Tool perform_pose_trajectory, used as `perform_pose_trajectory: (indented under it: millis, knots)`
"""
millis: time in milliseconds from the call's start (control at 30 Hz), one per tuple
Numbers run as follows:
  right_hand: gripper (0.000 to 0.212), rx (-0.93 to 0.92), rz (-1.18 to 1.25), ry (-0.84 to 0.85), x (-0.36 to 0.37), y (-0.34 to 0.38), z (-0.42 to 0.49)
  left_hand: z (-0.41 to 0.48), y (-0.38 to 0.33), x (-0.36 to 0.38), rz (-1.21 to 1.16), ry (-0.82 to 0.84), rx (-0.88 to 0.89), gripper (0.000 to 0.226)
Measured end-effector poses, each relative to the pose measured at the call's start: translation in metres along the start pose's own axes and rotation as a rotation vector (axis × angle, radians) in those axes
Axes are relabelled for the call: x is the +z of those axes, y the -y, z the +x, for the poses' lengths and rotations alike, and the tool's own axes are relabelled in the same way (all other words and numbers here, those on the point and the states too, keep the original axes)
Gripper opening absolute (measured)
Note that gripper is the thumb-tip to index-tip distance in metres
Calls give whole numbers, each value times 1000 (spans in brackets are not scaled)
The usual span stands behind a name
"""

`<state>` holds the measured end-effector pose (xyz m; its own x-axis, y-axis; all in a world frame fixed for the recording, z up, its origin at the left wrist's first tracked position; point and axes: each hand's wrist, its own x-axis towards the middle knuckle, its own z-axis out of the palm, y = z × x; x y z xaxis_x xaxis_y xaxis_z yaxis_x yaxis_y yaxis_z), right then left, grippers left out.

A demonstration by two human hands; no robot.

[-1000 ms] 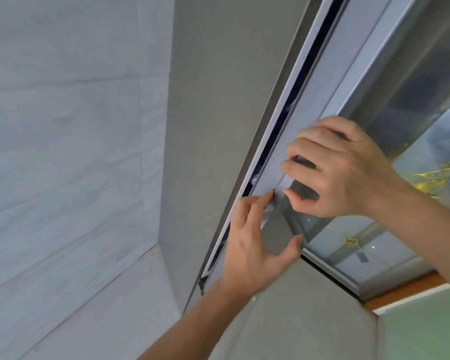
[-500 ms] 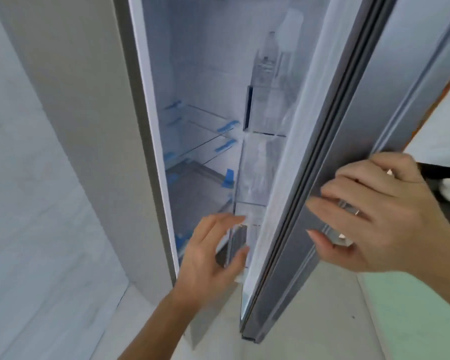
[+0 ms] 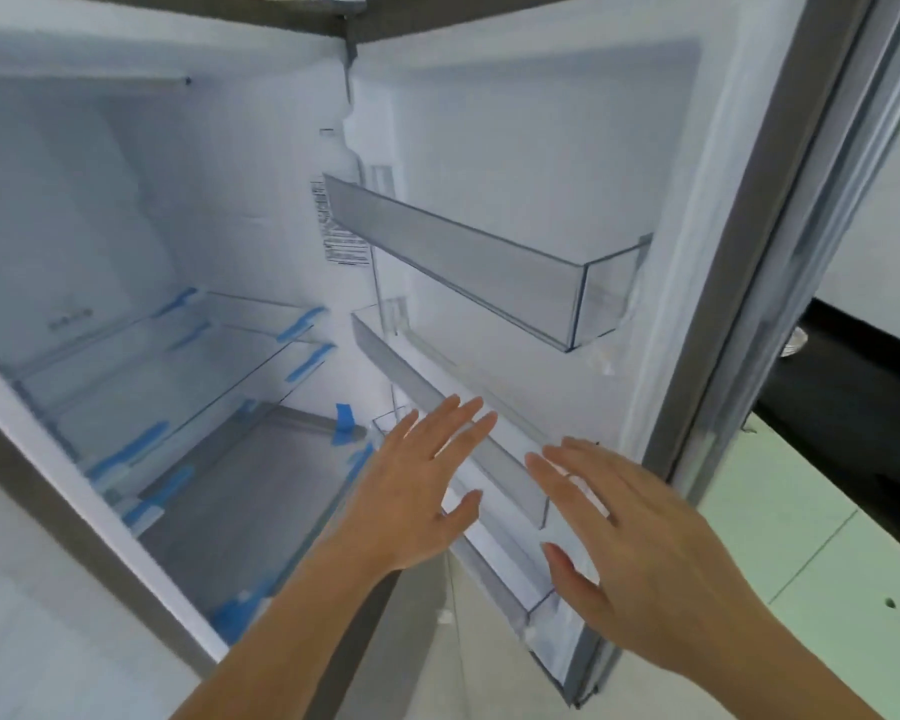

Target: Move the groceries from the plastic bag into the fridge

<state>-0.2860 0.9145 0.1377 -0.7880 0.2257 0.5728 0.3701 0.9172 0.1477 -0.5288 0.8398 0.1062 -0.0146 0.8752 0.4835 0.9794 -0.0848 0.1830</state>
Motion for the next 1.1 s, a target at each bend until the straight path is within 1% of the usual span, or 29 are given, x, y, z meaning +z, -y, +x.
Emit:
perform_pose_trajectory:
  millis: [133, 233, 333, 400, 533, 667, 867, 967, 1100]
  knots:
    - [63, 72, -45, 43, 22, -36, 3, 37, -15, 27, 24, 27, 27, 71]
    - [63, 111, -91, 42, 33, -64, 6, 65, -21, 44, 39, 64, 71, 76]
    - [65, 140, -125, 53, 46, -95, 9, 95, -23, 56, 48, 103, 132, 77]
    - [65, 152, -143, 61, 55, -118, 12, 113, -19, 64, 88, 94, 139, 77]
    - [68, 166, -179, 71, 77, -165, 25, 145, 4, 77, 157, 24, 69, 71]
    - [73, 175, -167, 120, 106, -212, 45, 180, 17, 92, 228, 59, 52, 72]
    - [83, 184, -126, 212, 132, -278, 70, 224, 12, 122, 248, 40, -35, 77]
    - [86, 187, -117, 244, 140, -302, 82, 240, 11, 130, 262, 43, -68, 76]
    - [85, 197, -71, 292, 149, -318, 93, 255, 10, 136, 256, 42, -98, 77]
